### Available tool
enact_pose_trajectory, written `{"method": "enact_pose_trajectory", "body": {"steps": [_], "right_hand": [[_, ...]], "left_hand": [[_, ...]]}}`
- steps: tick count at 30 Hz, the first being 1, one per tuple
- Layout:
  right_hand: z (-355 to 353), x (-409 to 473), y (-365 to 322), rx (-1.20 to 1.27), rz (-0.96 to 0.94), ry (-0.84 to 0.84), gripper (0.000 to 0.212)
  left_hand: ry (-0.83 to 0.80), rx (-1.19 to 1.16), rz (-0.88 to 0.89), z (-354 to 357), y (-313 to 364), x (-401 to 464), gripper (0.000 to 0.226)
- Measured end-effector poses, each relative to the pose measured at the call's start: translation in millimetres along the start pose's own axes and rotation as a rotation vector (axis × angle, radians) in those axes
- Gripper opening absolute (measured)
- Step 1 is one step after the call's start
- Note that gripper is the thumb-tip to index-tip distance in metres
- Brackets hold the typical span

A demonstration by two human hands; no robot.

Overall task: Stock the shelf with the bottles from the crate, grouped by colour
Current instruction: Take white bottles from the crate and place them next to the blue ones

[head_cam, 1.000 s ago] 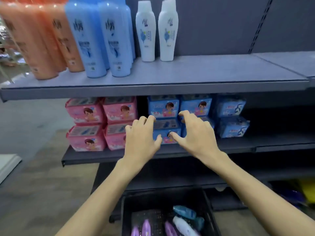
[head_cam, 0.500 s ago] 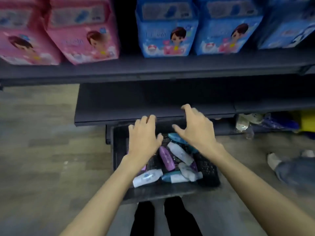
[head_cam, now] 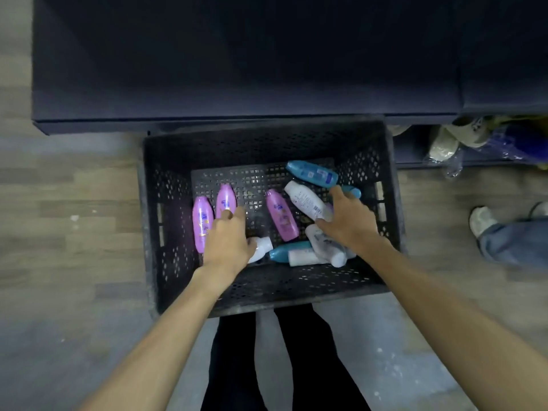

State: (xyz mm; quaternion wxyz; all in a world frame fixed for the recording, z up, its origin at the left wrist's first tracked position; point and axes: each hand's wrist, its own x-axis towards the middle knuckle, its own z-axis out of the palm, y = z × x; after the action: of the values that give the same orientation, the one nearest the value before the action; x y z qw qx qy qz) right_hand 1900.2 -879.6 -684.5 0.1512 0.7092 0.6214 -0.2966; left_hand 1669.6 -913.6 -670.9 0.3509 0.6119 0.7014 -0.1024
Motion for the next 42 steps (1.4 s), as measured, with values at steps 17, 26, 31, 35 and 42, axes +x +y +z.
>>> {"method": "enact_pose_trajectory", "body": {"steps": [17, 26, 31, 35, 42], "right_hand": [[95.9, 75.2, 59.8, -0.005, -0.002, -0.284, 0.04], [84.1, 87.8, 79.3, -0.278, -0.208, -0.665, 0.075], [88.0, 84.4, 72.0, -0.25, -0.341, -0.631, 0.087], [105.4, 80.2, 57.4, -0.195, -0.536, -0.552, 0.069], [128.3, 95.9, 33.0, -0.245, -0.601, -0.546, 0.058]], "left_hand": [[-0.32, 0.375, -0.001, 163.2, -65.2, 81.2, 0.063], [-0.287, 0.491, 0.005, 184.0, -72.7, 93.5, 0.066], [-0.273, 0.627, 0.047, 183.1, -67.2, 94.0, 0.059], [-0.268, 0.686, 0.058, 183.1, -67.1, 95.5, 0.06], [-0.258, 0.531, 0.051, 165.7, -69.9, 99.2, 0.075]]}}
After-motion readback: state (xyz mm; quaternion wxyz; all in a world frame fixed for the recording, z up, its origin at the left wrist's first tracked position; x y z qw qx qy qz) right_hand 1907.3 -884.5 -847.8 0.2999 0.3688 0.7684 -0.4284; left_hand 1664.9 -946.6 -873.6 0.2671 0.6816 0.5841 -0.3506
